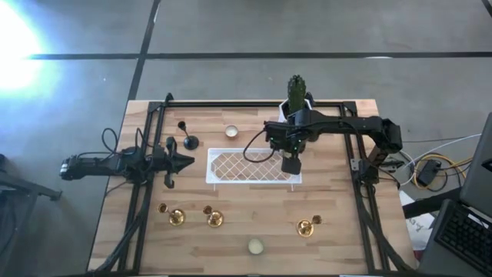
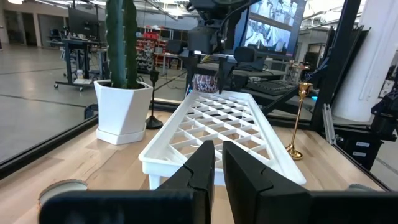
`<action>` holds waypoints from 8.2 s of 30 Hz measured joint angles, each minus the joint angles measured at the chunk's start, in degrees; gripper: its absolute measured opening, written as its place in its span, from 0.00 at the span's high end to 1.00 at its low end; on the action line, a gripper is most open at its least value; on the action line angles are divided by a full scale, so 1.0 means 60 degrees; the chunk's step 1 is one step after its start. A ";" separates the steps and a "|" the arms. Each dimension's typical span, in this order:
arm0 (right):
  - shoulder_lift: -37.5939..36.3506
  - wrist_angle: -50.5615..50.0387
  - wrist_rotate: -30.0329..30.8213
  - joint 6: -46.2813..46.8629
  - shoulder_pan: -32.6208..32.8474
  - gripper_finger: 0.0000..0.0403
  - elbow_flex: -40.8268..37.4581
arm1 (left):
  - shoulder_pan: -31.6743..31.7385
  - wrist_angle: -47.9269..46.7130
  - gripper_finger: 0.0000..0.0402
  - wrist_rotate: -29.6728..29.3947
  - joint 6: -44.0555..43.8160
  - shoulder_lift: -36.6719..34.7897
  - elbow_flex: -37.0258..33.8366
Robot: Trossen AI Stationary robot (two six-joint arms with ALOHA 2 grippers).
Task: Pick & Place candle stick holders
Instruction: Put the red scented candle on the shelf, then put the blue scented candle on the shelf
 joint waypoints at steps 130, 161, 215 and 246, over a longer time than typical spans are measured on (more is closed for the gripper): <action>-0.3399 0.0972 -0.0371 0.3784 0.2472 0.09 -0.0410 | -0.0002 0.0000 0.91 -0.0002 -0.0001 0.0000 0.0000; -0.2453 0.1452 0.1914 0.5033 0.5106 0.56 -0.0648 | 0.0001 0.0000 0.91 0.0001 0.0000 -0.0002 0.0000; 0.5207 0.0567 0.0339 0.3164 0.5300 0.17 0.6094 | 0.0001 -0.0015 0.91 -0.0002 0.0000 0.0005 0.0003; 0.5536 0.2246 0.0915 0.7410 0.6302 0.11 0.5374 | 0.0001 -0.0016 0.91 -0.0002 0.0000 0.0005 0.0002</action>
